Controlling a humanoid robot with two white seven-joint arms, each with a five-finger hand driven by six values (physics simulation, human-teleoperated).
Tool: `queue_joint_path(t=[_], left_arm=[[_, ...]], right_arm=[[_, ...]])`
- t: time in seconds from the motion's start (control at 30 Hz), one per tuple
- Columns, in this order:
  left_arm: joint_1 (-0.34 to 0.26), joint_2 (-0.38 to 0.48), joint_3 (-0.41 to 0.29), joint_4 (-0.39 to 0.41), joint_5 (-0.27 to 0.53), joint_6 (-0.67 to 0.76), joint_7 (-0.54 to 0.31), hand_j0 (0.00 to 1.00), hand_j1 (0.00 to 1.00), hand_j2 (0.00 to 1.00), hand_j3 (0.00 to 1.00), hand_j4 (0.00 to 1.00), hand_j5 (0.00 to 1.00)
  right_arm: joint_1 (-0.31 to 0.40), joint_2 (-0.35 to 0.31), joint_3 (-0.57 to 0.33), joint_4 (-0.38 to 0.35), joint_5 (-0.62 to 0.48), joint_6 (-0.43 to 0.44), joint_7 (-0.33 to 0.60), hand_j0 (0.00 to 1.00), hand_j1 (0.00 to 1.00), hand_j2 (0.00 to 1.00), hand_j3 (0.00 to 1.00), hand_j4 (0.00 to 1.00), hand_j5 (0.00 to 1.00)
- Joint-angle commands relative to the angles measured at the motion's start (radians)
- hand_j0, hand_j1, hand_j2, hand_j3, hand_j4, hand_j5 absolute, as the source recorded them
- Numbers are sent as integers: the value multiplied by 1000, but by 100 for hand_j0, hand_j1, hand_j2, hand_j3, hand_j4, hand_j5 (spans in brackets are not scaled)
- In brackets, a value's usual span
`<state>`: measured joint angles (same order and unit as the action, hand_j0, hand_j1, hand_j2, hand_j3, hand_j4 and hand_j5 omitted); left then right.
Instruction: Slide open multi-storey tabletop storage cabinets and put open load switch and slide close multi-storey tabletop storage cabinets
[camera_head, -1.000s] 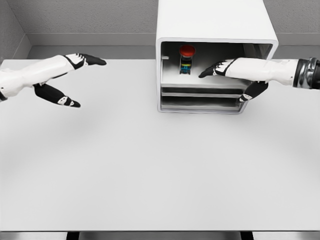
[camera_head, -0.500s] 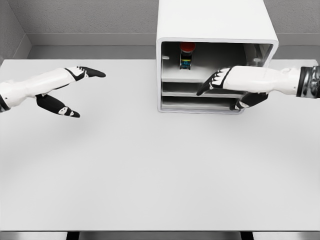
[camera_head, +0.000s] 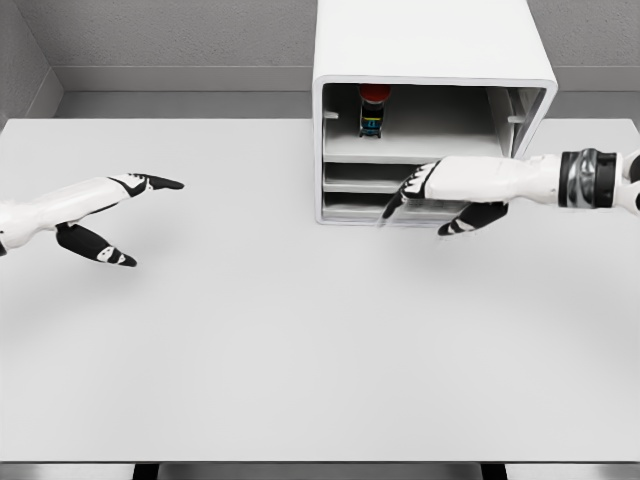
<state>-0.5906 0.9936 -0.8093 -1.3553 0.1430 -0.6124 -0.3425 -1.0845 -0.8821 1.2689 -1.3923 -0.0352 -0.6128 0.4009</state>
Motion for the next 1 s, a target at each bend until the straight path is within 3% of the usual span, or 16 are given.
queue_joint_path(t=[0.0, 0.3, 0.37, 0.4, 0.5, 0.73, 0.8, 0.83, 0.97], left_arm=[[0, -1, 2, 7, 0, 2, -26, 100, 100, 100, 100, 100, 100], [-2, -1, 2, 5, 0, 2, -32, 100, 100, 100, 100, 100, 100], [-2, -1, 2, 5, 0, 2, -32, 100, 100, 100, 100, 100, 100], [-2, -1, 2, 5, 0, 2, -32, 100, 100, 100, 100, 100, 100], [-2, -1, 2, 5, 0, 2, -32, 100, 100, 100, 100, 100, 100], [-2, -1, 2, 1, 0, 2, -32, 100, 100, 100, 100, 100, 100], [-2, -3, 2, -1, -2, 2, -32, 100, 100, 100, 100, 100, 100], [-2, -3, 2, -2, -2, 2, -32, 100, 100, 100, 100, 100, 100], [-2, -7, 2, -2, -2, 2, -33, 100, 100, 100, 100, 100, 100]], right_arm=[[0, 23, -2, 53, -6, 2, 1, 79, 79, 79, 79, 79, 79], [-3, 75, -3, 171, -6, 2, 22, 79, 79, 79, 79, 79, 79], [-5, 77, -3, 157, -3, 2, 22, 79, 79, 79, 79, 79, 79], [-3, 69, -3, 107, -3, 2, 21, 79, 79, 79, 79, 79, 79], [0, -29, -6, -51, -3, 2, 15, 79, 79, 79, 79, 79, 79], [11, -204, -8, -260, -3, 2, 4, 79, 79, 79, 79, 79, 79], [18, -313, 3, -263, 1, 2, 15, 100, 100, 100, 100, 100, 100], [35, -359, 3, -263, 0, 2, 6, 100, 100, 100, 100, 100, 100], [60, -362, 3, -258, 0, 2, 6, 100, 100, 100, 100, 100, 100]])
